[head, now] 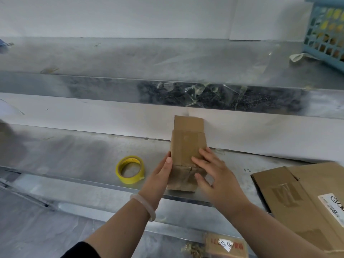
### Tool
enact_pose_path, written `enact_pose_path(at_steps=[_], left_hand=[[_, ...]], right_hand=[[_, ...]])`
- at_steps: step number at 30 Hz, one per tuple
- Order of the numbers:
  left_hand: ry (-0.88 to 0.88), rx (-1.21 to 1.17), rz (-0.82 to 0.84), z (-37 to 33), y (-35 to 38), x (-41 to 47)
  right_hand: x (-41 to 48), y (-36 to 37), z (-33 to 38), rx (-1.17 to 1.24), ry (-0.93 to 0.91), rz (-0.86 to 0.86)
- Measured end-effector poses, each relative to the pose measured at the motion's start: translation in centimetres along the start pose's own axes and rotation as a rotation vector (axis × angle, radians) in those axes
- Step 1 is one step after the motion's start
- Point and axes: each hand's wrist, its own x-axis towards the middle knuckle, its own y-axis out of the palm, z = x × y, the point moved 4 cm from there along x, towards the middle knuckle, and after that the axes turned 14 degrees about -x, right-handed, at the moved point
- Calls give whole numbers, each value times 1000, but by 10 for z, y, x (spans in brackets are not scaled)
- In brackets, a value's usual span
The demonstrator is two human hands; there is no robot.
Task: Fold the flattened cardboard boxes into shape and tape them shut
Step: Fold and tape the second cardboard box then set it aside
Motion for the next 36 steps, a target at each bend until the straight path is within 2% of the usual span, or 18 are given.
enact_pose_path(at_steps=[6,9,10,12,14,16,20,22,25,29,33,36], left_hand=[[-20,52,-106,-11,-13,11],[-7,80,-86,-11,-28,14],[23,139,-124,-10,-41,15],[116,375,-275,-8,-78,16],[210,842,-366,-4,-117,16],[228,1205,-350,7,-148,19],[268,1474,-216,11,-169,23],[373,1477,-213,2,-161,22],[509,1314,-176,-18,-140,13],[717,1141,-124,-59,-108,-9],[909,1132,-57,-94,-71,-30],[970,1175,-49,-101,-52,-42]], right_hand=[[2,12,4,-300,-143,40],[2,12,11,-382,-141,36],[2,12,14,-404,-144,34],[3,10,18,-428,-146,21],[4,8,21,-425,-136,21],[5,8,23,-431,-143,21],[6,8,28,-447,-127,22],[8,8,32,-431,-106,22],[13,7,45,-423,-129,13],[29,-4,70,-203,-149,5],[47,-12,93,-89,-194,12],[51,-21,96,-52,-138,-33]])
